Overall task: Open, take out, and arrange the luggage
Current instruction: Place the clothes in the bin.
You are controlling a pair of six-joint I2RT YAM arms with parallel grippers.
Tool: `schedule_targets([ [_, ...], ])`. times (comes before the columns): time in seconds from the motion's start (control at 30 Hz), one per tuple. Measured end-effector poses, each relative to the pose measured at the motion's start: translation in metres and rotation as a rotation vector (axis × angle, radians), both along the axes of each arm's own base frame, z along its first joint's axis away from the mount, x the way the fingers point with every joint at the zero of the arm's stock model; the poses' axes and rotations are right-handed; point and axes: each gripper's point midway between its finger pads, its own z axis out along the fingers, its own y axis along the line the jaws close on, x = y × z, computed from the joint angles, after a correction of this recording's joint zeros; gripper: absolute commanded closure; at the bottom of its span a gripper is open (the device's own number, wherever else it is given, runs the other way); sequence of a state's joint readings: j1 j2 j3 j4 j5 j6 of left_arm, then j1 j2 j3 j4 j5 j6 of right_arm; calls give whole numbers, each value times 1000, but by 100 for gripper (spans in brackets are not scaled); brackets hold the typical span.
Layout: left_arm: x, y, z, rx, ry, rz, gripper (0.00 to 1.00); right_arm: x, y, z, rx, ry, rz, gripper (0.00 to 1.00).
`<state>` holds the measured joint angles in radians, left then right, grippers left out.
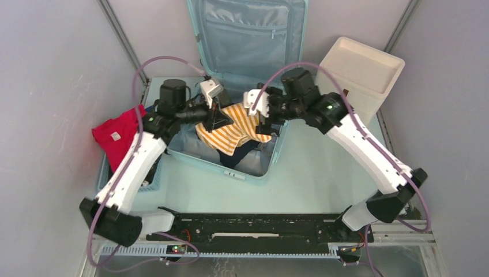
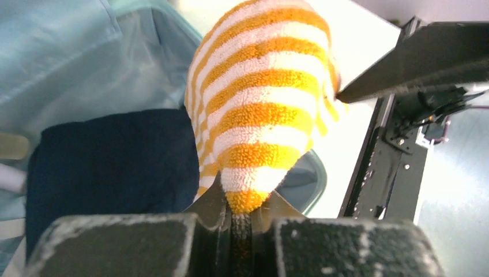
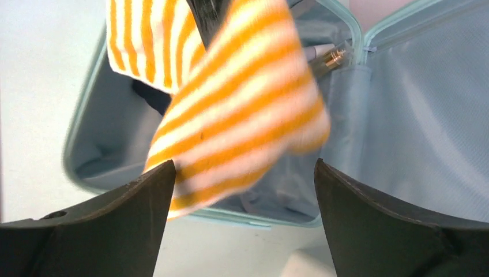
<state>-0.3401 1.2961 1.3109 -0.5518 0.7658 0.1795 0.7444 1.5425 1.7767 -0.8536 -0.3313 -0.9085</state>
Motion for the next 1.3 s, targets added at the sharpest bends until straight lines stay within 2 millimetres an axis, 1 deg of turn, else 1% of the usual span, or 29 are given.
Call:
schedule_targets([
  [0.07,-12,6,21,-27,-35,23,100,-8,-12,13,46,21,-2,0],
  [0.1,-21,10,33,-47,-53,38,100,-11,-21,21,73,32,-8,0],
  [0.17,-32,18,51,-80,-77,65,100,-16,-42,34,122,43,-25,0],
  [0.23,-41,29,63,-114,-83,110,100,-25,-63,43,171,59,-37,0],
  [0.27,-44,34,66,-125,-81,132,100,-30,-72,46,191,66,-44,0],
  [0.33,-47,47,70,-142,-68,190,100,-41,-93,44,238,98,-55,0],
  [0.37,-48,53,70,-146,-59,218,100,-45,-99,41,252,113,-58,0],
  [0.4,-48,59,69,-146,-50,246,100,-50,-105,34,268,139,-59,0],
  [0.47,-50,72,68,-140,-37,309,100,-60,-113,14,299,214,-55,0],
  [0.5,-51,77,68,-137,-34,330,100,-63,-115,2,311,256,-54,0],
  [0.53,-52,83,67,-129,-34,362,100,-69,-115,-20,325,333,-45,0],
  [0.6,-57,93,65,-115,-32,408,100,-70,-117,-36,337,385,-54,0],
  [0.67,-62,104,63,-94,-39,460,100,-75,-119,-60,341,470,-62,0],
  [0.73,-68,114,62,-69,-55,509,100,-78,-119,-71,349,517,-60,0],
  [0.8,-70,122,60,-47,-68,545,100,-81,-117,-74,359,538,-49,0],
  [0.97,-71,142,54,7,-82,638,100,-82,-115,-72,373,543,-27,0],
  [1.1,-70,153,49,37,-84,698,100,-81,-115,-72,373,541,-30,0],
  [1.23,-71,164,40,70,-76,754,100,-80,-116,-73,371,542,-35,0],
  [1.3,-72,169,39,81,-81,773,100,-79,-116,-74,370,544,-37,0],
])
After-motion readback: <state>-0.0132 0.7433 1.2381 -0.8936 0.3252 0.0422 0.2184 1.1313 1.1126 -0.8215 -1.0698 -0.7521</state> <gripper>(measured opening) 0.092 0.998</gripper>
